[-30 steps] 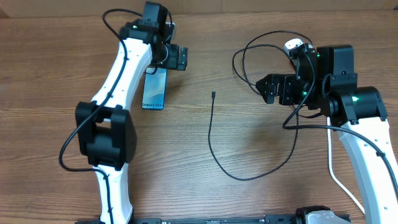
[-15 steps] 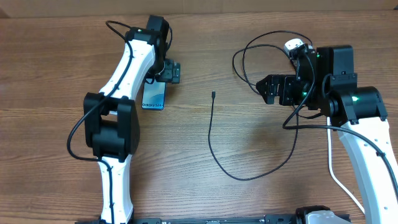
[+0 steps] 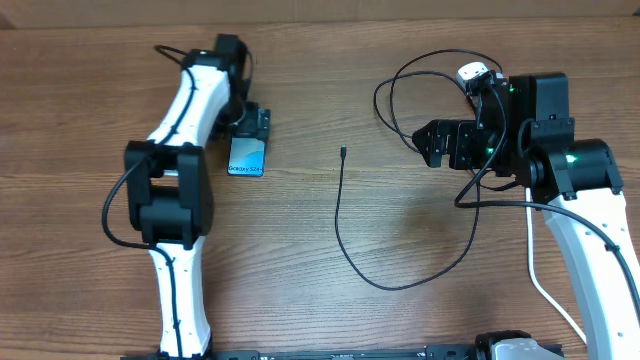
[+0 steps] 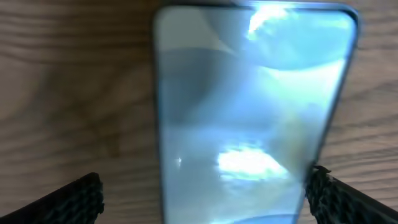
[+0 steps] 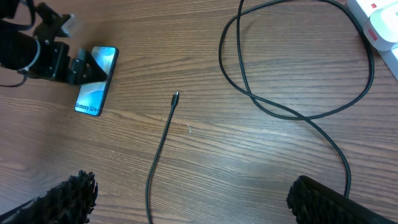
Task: Plug charger to phone and switch on socket
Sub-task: 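Lower left gripper onto the phone and grip its top edge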
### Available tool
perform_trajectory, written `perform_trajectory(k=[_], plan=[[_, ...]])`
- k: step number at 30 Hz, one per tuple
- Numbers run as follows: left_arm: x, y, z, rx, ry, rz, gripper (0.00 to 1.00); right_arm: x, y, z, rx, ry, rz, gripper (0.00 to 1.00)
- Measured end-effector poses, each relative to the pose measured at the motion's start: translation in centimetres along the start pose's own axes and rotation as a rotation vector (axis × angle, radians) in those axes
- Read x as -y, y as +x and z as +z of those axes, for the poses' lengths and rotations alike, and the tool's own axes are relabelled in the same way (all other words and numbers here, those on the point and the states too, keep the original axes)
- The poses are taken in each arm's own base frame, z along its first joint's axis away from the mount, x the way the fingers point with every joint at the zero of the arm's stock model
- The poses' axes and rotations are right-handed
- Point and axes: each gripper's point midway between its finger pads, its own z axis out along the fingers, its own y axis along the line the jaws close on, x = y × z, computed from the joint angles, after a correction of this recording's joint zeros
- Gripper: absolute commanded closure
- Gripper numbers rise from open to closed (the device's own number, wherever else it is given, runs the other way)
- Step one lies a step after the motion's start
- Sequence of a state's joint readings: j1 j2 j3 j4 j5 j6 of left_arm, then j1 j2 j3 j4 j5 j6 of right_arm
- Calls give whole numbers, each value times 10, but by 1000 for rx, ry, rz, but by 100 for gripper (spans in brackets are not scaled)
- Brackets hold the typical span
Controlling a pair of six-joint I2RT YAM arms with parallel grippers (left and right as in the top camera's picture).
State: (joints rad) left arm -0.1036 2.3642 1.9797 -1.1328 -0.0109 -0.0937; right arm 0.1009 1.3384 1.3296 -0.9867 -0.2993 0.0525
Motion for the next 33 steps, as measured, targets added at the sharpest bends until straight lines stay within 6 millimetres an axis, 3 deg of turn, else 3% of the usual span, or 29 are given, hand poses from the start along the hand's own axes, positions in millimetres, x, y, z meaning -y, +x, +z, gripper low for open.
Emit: perform_trajectory(k=[5, 16, 33], plan=[[-1, -9, 0, 34, 42, 8, 0, 0, 0, 0, 1, 1, 0, 0], [40, -1, 3, 21, 72, 97, 0, 0, 0, 0, 1, 0, 0, 0], [28, 14, 13, -30, 27, 166, 3, 0, 0, 0, 0, 0, 0, 0]])
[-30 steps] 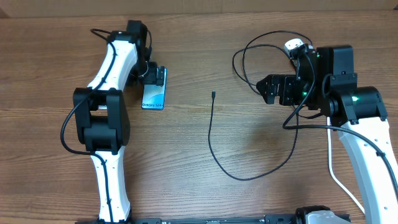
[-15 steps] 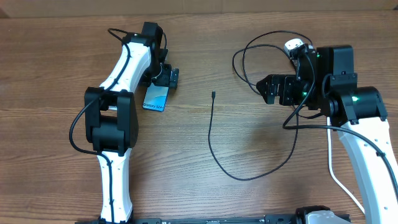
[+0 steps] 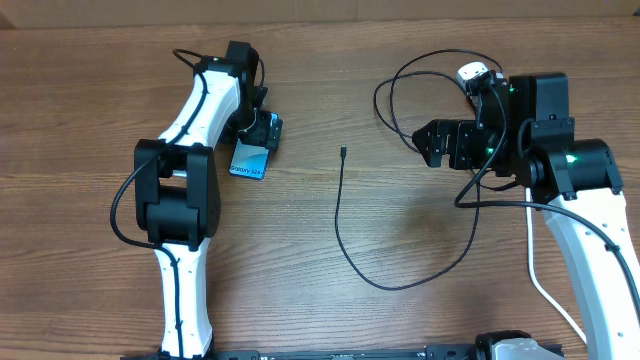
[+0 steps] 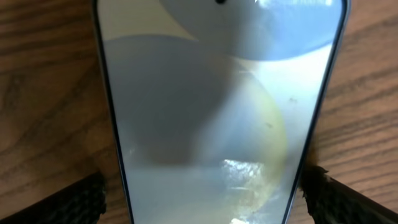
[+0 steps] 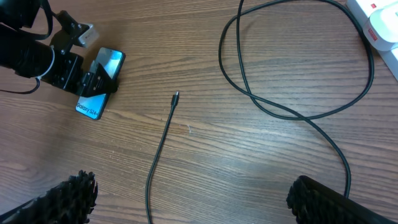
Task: Plug charger to phone and switch on socket
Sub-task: 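Lower left gripper onto the phone and grip its top edge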
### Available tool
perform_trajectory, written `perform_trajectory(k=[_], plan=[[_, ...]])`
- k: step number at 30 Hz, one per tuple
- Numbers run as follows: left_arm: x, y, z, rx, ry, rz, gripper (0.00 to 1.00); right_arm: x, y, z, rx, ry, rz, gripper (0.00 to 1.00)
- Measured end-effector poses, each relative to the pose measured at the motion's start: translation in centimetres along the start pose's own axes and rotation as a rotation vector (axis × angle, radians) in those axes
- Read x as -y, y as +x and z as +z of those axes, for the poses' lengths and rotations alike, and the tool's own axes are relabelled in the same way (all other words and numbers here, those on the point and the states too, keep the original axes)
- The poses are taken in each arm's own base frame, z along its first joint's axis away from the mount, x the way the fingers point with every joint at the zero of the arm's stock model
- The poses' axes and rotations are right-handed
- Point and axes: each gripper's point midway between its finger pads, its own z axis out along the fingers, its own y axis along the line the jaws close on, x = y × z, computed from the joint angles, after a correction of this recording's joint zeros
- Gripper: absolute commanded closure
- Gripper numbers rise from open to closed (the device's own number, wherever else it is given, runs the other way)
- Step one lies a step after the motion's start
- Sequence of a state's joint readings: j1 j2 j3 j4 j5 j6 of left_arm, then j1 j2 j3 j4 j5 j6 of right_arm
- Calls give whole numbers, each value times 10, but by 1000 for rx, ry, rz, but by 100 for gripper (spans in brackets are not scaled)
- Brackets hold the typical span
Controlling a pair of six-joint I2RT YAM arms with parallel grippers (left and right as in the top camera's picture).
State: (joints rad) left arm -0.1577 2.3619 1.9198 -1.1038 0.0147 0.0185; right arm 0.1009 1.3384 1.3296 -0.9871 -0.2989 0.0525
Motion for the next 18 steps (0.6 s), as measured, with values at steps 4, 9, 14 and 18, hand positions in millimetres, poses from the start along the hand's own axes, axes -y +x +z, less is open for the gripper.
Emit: perform_trajectory(k=[4, 9, 14, 18], plan=[[-2, 1, 2, 19, -11, 34, 9, 0, 0, 0, 0, 0, -1, 0], [-2, -1, 2, 38, -9, 58, 19, 0, 0, 0, 1, 0, 0, 0], [-1, -3, 1, 48, -6, 67, 28, 0, 0, 0, 0, 0, -1, 0], [-1, -4, 1, 53, -6, 63, 28, 0, 0, 0, 1, 0, 0, 0]])
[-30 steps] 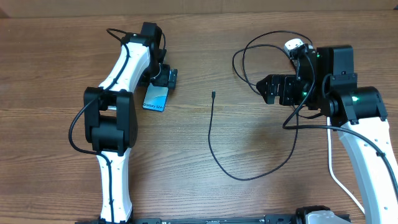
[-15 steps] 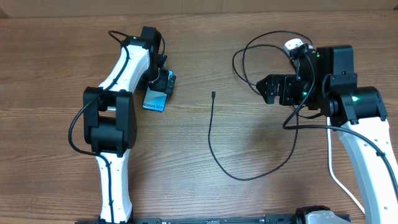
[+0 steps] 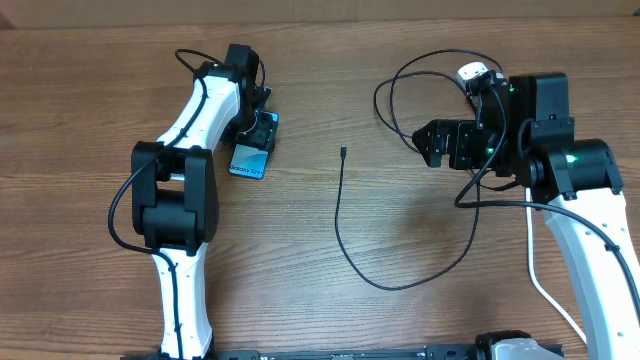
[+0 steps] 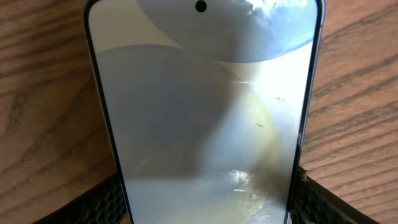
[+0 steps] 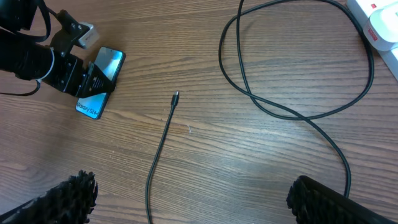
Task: Plug charger to phone and switch on socket
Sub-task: 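Lower left gripper onto the phone and grip its top edge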
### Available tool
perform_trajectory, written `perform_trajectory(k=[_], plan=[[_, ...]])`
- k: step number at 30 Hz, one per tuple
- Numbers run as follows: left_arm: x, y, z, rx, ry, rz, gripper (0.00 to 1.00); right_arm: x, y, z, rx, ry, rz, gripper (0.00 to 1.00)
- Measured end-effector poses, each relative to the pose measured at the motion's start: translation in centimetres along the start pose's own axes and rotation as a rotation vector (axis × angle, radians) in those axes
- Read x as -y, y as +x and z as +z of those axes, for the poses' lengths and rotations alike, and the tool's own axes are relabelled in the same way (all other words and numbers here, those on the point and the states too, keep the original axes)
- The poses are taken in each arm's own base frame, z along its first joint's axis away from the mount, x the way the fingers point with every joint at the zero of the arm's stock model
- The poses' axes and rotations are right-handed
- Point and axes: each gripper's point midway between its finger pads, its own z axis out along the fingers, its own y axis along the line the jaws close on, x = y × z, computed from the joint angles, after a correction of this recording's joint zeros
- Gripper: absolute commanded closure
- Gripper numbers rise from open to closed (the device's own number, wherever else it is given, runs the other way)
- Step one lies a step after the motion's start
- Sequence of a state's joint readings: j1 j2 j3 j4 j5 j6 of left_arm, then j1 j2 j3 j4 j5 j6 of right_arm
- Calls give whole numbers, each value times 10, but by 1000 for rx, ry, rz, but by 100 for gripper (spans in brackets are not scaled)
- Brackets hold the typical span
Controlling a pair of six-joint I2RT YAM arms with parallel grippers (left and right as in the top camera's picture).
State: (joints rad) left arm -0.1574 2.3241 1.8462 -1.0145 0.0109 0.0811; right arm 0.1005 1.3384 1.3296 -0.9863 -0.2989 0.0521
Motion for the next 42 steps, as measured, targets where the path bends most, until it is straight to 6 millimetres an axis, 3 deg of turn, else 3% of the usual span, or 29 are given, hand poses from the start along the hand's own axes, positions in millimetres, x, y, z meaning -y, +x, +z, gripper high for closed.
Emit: perform_trajectory(k=[8, 12, 17, 27, 32, 42], plan=[[0, -4, 0, 16, -1, -57, 26, 0, 0, 0, 0, 0, 0, 0], [0, -5, 0, 22, -1, -128, 14, 0, 0, 0, 0, 0, 0, 0], [0, -6, 0, 26, 0, -185, 12, 0, 0, 0, 0, 0, 0, 0], [-3, -9, 0, 37, -11, -217, 25, 0, 0, 0, -1, 0, 0, 0], [-2, -9, 0, 39, -11, -219, 40, 0, 0, 0, 0, 0, 1, 0], [0, -10, 0, 41, -10, -220, 45, 0, 0, 0, 0, 0, 0, 0]])
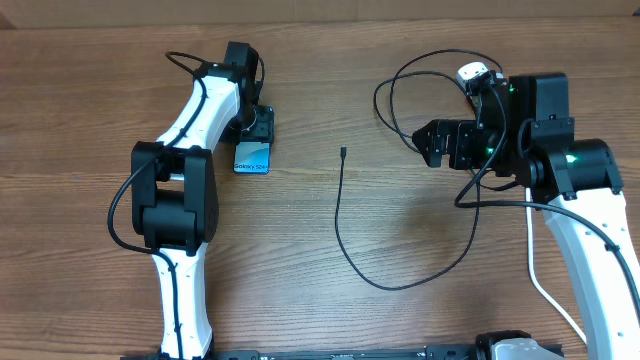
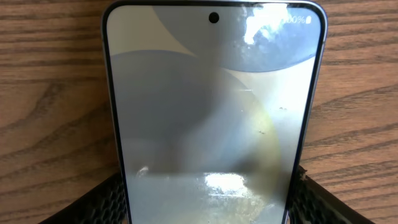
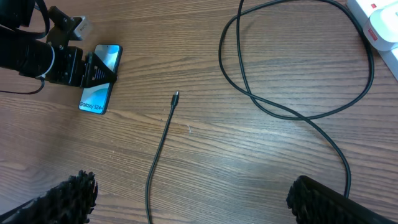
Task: Plug charger to phone and switch on socket
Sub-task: 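Lower left gripper onto the phone and grip its top edge, then lift the phone with the left gripper and tilt it upright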
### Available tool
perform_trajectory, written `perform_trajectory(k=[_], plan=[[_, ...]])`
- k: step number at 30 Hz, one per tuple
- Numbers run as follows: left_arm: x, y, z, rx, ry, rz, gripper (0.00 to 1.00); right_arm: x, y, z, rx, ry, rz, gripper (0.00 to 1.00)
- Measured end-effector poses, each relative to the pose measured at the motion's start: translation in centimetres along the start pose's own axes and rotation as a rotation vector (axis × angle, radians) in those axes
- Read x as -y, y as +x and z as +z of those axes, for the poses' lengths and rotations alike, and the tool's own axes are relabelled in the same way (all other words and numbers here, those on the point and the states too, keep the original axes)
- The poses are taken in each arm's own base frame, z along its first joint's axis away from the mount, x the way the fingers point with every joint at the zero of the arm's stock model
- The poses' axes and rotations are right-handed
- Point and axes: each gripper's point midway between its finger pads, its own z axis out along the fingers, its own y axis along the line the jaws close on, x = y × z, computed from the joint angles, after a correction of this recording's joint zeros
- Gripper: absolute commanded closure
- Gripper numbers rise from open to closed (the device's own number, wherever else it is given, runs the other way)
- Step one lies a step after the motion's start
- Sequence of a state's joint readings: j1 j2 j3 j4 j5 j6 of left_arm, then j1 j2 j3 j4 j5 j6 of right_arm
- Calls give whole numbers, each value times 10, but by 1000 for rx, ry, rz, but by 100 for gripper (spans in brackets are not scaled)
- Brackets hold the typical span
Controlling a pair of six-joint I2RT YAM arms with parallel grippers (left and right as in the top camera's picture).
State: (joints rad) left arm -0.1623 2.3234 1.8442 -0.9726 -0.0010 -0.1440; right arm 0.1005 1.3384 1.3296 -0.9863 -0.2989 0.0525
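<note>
A phone with a lit bluish screen lies flat at the table's back left. It fills the left wrist view as phone, camera hole at the far end. My left gripper is shut on its near end, black fingers pressed against both long sides. The black charger cable curves across the middle, its free plug tip bare on the wood to the right of the phone. My right gripper hangs open above the table, nothing between its fingers. The white socket sits at the back right.
The cable's far part makes loose loops on the wooden table in front of the socket. My right arm stands over the right side, close to those loops.
The phone lay slanted and now lies square to the table edge, a little further left. My left gripper is still shut on it. The right gripper and cable are unchanged.
My left gripper first stood open around the phone's end. A second later the phone was slanted, fingers still clear of its sides. Then the fingers were against both sides, and now the phone lies straight. The right arm has stayed where it was.
</note>
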Motion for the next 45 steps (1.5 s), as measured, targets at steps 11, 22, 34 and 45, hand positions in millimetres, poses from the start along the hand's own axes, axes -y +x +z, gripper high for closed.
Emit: perform_trajectory(k=[11, 22, 34, 45], plan=[[0, 17, -5, -100, -2, -1, 65, 0, 0, 0, 1, 0, 0, 0], [1, 6, -17, -83, 0, -1, 96, 0, -1, 0, 5, -1, -2, 0], [-1, 19, -24, -143, -13, -67, 96, -2, -2, 0, 7, -10, 10, 0], [31, 19, -73, -207, 202, -236, 96, -3, -5, 0, 20, -15, 42, 0]])
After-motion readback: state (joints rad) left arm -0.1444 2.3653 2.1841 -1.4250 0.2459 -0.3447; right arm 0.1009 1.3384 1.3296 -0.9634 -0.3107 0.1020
